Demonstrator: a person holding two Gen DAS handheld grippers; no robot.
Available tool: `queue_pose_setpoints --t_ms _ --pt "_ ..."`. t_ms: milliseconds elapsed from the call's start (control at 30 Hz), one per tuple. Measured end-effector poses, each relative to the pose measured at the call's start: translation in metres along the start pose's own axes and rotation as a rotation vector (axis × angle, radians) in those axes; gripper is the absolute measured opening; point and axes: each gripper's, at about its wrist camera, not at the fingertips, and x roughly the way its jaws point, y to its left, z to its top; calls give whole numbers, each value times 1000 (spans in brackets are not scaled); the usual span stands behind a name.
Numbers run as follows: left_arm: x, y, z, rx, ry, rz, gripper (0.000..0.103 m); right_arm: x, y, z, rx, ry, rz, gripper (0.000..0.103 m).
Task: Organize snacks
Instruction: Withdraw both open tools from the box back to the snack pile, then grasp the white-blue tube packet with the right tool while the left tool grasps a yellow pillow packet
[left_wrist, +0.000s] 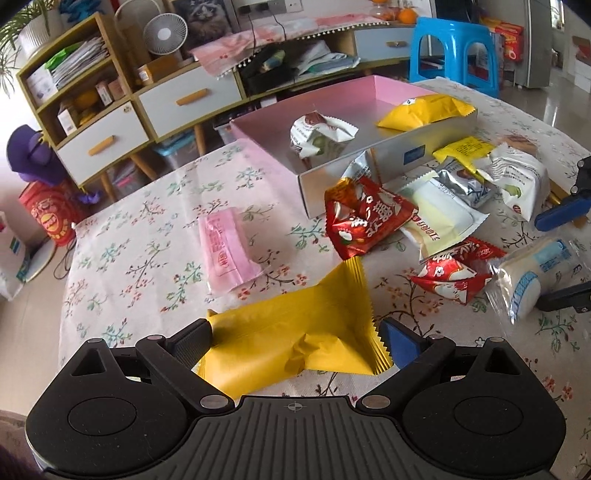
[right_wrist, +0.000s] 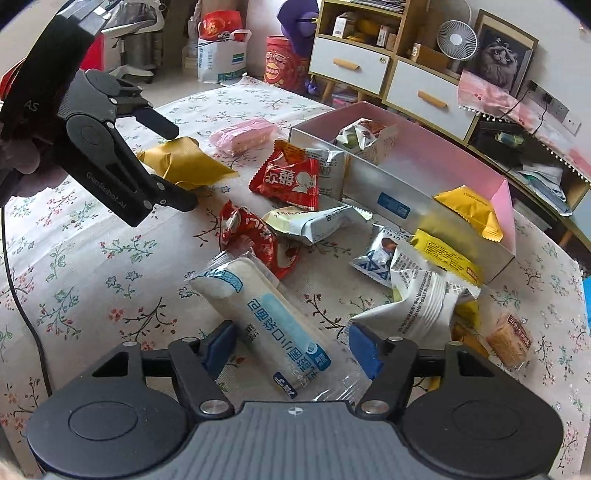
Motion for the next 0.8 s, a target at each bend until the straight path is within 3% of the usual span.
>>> queue_pose_setpoints --t_ms 300,500,667,800 --pt "-12 -7 -9 14 46 -12 98 2 5 8 -14 17 15 48" --pt "-15 -12 -10 -33 71 -21 98 5 11 14 -13 38 23 42" --pt "-20 -8 -5 -115 62 -53 98 6 17 19 -5 44 37 33" --pt "-18 4 0 -246 73 -61 98 2 22 19 7 28 36 24"
